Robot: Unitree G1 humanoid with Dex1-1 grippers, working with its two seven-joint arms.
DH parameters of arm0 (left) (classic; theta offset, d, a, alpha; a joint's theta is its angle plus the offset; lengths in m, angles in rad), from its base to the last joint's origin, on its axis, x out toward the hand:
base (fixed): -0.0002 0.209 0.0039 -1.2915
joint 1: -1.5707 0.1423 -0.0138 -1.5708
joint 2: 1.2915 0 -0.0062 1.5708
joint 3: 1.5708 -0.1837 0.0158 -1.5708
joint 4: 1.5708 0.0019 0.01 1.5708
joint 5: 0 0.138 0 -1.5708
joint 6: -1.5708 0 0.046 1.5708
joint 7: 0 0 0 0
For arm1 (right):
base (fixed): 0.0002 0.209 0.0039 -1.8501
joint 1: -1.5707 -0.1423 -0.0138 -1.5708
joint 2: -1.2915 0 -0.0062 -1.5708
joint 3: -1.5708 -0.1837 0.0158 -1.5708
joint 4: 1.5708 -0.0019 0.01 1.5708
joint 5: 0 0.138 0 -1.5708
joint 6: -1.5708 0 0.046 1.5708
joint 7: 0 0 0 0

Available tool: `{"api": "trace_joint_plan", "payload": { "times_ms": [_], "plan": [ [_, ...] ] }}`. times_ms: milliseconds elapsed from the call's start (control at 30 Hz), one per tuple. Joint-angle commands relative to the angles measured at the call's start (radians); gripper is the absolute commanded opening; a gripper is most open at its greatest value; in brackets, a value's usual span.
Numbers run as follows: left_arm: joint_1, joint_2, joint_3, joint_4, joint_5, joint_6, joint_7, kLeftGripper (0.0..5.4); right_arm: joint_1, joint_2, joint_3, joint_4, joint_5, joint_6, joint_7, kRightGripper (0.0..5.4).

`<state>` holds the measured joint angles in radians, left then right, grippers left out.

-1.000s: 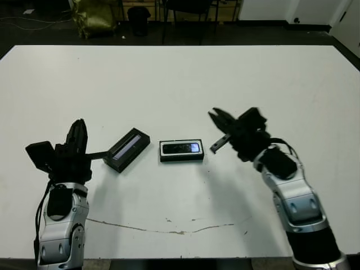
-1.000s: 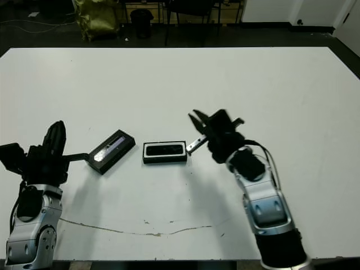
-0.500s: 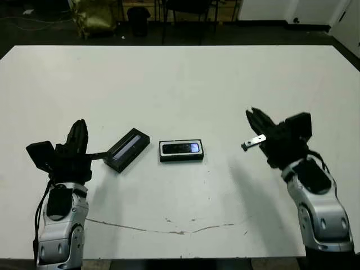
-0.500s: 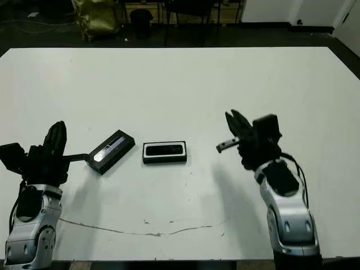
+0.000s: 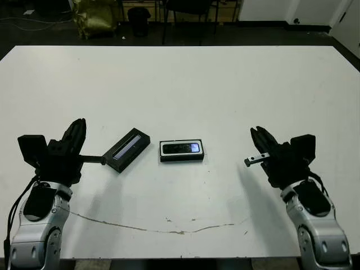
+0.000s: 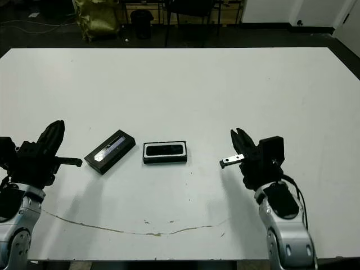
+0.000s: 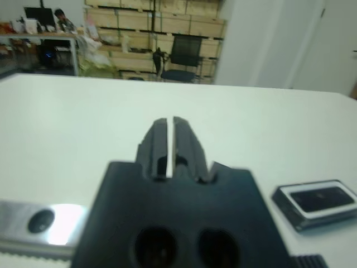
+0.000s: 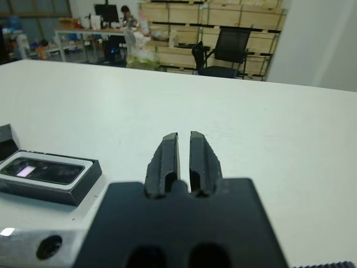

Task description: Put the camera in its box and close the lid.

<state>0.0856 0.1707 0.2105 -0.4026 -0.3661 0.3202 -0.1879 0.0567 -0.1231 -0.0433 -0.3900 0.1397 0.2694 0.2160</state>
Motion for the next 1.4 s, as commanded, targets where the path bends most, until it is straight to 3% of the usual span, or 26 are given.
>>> {"api": "trace_joint_plan", "payload": {
  "times_ms": [33, 200, 300, 400, 600, 767, 1067, 1233, 1400],
  "plan": [
    [0.002, 0.03, 0.031, -0.041, -0.124, 0.167, -0.009, 0.0, 0.022, 0.009, 0.005, 0.002, -0.001, -0.003, -0.02, 0.02],
    [-0.001, 0.094, 0.046, -0.109, -0.202, 0.327, 0.001, 0.0, 0.022, 0.01, 0.008, 0.002, 0.003, -0.001, -0.024, 0.02],
    [0.016, 0.111, 0.034, -0.137, -0.194, 0.347, 0.003, 0.0, 0.016, 0.009, 0.004, -0.001, 0.012, 0.012, -0.025, 0.02],
    [0.031, 0.173, 0.001, -0.138, -0.17, 0.345, -0.057, 0.38, 0.01, 0.005, 0.001, -0.007, 0.019, 0.03, -0.026, 0.0],
    [0.044, 0.291, -0.098, -0.116, -0.043, 0.265, -0.176, 1.82, 0.0, -0.003, 0.004, -0.007, 0.016, 0.035, -0.025, 0.0],
    [0.041, 0.318, -0.152, -0.073, 0.072, 0.172, -0.203, 3.02, -0.003, -0.005, 0.006, -0.014, 0.015, 0.05, -0.028, 0.0],
    [0.063, 0.258, -0.154, -0.048, 0.103, 0.169, -0.161, 5.27, 0.001, -0.004, 0.005, -0.018, 0.018, 0.055, -0.025, 0.0],
    [0.064, 0.242, -0.151, -0.024, 0.101, 0.16, -0.166, 5.39, 0.003, -0.002, 0.003, -0.001, 0.025, 0.034, -0.017, 0.0],
    [0.042, 0.215, -0.096, -0.014, -0.037, 0.285, -0.187, 5.39, 0.006, -0.003, 0.006, 0.005, 0.018, 0.028, -0.02, 0.0]
  ]
}}
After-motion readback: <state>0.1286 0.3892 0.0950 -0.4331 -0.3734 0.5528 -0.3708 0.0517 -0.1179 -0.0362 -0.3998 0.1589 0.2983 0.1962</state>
